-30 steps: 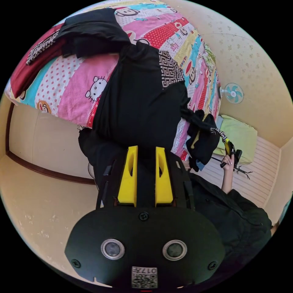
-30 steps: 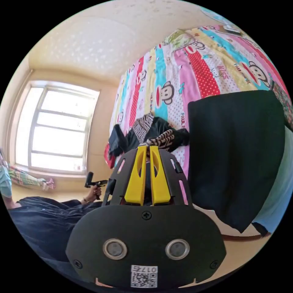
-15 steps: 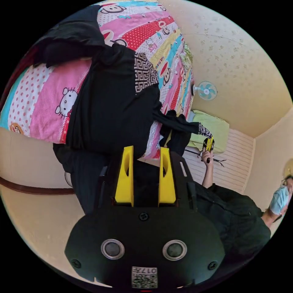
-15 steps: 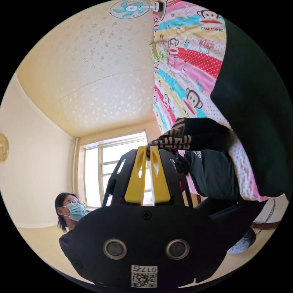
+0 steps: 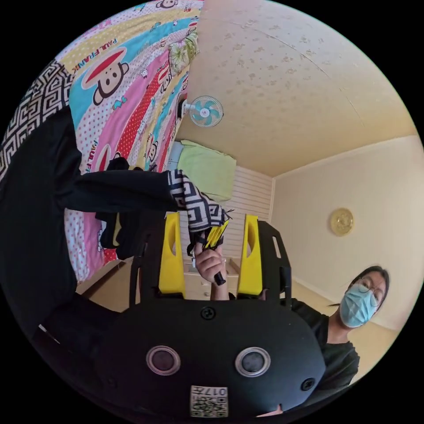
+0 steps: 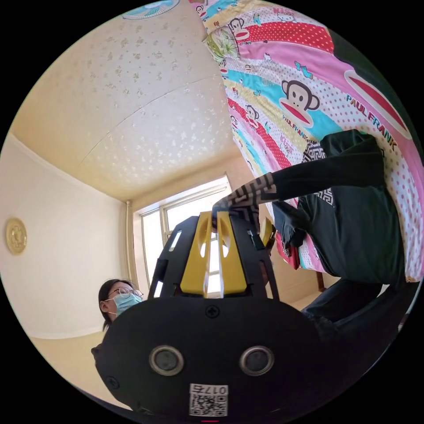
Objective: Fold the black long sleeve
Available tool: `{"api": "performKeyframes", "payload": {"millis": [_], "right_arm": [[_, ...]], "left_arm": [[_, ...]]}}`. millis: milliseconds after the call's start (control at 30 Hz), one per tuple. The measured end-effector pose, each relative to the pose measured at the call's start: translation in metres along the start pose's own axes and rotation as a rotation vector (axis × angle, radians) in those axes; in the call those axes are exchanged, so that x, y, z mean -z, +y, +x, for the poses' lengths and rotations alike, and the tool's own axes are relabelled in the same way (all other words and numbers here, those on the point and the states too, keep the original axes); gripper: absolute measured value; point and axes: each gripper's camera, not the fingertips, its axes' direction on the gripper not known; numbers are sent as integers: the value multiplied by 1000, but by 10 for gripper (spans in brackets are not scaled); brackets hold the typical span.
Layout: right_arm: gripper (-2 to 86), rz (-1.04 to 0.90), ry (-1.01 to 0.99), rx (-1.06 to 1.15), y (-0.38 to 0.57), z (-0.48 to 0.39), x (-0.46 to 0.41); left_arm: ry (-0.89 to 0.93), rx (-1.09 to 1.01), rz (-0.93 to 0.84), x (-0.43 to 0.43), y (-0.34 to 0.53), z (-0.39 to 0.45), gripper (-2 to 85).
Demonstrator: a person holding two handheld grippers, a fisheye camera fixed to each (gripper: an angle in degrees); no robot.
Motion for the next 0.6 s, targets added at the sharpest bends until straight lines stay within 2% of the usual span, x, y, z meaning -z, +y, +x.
{"api": "performKeyframes", "payload": {"millis": [133,200,267,433,533,600], "right_arm": [[22,82,-19,49,1,-13,48],[22,138,9,71,5,-18,77],[22,200,55,99,9,-22,106],[22,309,135,131,8,3,154],[23,384,-31,96,9,34,157],[23,415,-156,125,11,44,145]], "left_arm": [[-121,49,-208,-56,-28,5,159],[-94,-14,-219,-82,-41,25,57],[-75,-29,-245,-101,-55,38,4],[-290,-42,-509,-168,-91,56,-7],[-302,-11,-573,-186,-112,58,-8],[-215,-28,-617,-186,-126,73,-9]]}}
